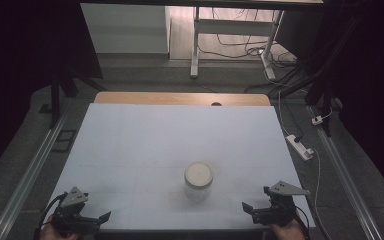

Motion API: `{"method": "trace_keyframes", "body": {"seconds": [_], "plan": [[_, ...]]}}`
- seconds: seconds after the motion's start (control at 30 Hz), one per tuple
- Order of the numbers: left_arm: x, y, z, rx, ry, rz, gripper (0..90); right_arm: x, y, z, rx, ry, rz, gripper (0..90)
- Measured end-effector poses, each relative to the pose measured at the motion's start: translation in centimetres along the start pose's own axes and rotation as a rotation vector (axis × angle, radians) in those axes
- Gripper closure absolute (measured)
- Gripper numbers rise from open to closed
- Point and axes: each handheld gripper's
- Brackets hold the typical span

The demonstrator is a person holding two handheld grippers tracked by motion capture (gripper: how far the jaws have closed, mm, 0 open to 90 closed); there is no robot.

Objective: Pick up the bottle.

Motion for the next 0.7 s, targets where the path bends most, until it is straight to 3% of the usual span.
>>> {"method": "trace_keyframes", "body": {"seconds": [0.27, 0.7], "plan": [[-0.13, 0.04, -0.17, -0.026, -0.015, 0.016, 0.0, -0.09, 0.05, 0.14, 0.015, 0.007, 0.012, 0.0], [-0.11, 0.04, 0.06, -0.007, -0.028, 0.014, 0.0, -0.17, 0.12, 0.39, 0.047, 0.022, 0.02, 0.0]]}}
Point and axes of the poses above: each handheld gripper's, and its own axes: x roughly backward along the jaws, y roughly out of its top, z roughly to its left, and after that the axes turned 8 degrees about -y, right-handed
